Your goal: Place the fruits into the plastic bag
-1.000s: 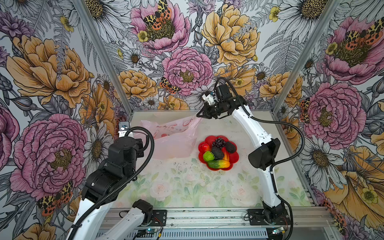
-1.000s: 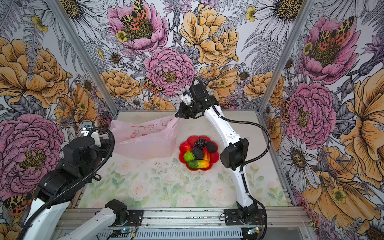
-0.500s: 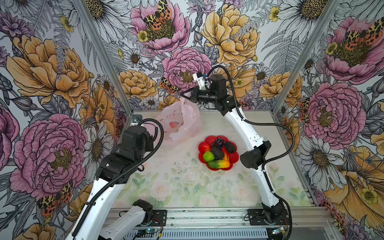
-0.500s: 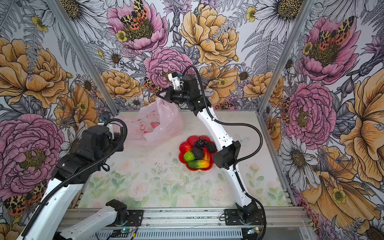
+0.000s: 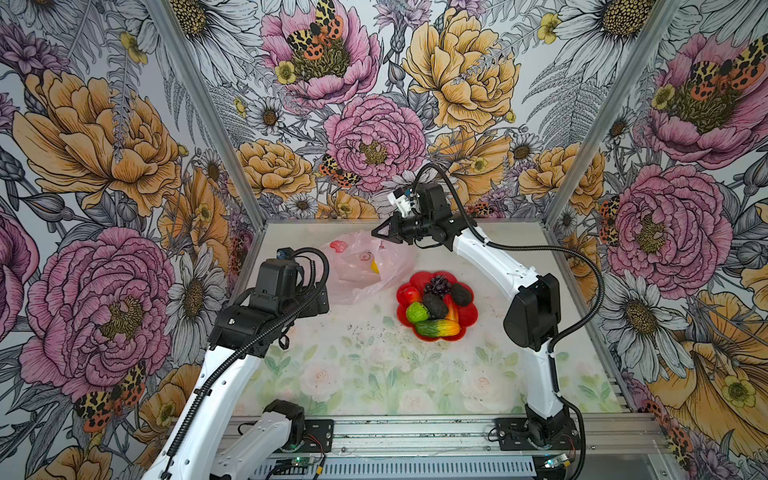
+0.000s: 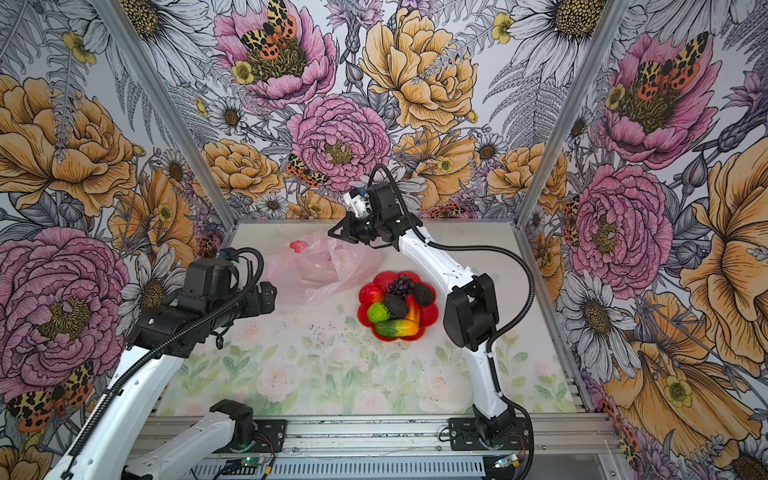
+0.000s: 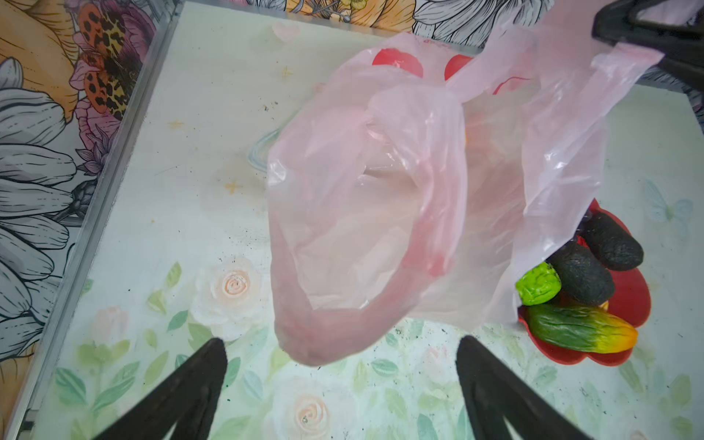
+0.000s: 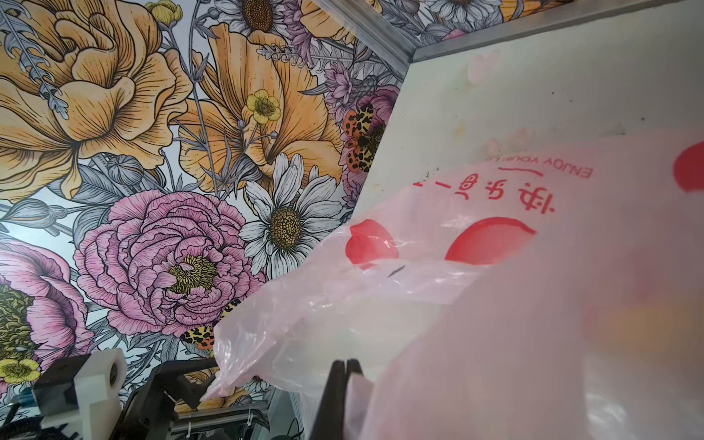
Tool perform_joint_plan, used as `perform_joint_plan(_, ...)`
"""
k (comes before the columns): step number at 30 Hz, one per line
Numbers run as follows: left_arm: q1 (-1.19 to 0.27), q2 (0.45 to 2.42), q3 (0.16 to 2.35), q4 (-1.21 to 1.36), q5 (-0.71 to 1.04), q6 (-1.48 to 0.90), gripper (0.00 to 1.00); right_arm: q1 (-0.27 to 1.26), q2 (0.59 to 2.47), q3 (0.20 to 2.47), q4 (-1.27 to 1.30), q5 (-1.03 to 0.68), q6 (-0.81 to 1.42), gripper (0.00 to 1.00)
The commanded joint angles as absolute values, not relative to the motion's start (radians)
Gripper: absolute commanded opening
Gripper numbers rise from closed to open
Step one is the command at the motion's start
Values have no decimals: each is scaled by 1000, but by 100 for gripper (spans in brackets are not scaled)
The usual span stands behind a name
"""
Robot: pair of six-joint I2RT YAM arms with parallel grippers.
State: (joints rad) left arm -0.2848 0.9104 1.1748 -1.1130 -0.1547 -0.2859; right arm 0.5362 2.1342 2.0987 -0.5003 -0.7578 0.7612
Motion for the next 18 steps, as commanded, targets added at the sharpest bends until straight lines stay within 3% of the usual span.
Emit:
perform_joint_plan(1,-282,899,1203,-1187,-134,-296,96,532,2042,2102,-476,-778,729,0)
perform_joint_plan(10,-361,1094,1328,-1180,-245,-171,96,534,2011,2065,-476,-785,719,0)
perform_joint_plan(18,-395,1197,1385,-1270,-230,-167,93,531,2028,2092,-476,-790,727,0)
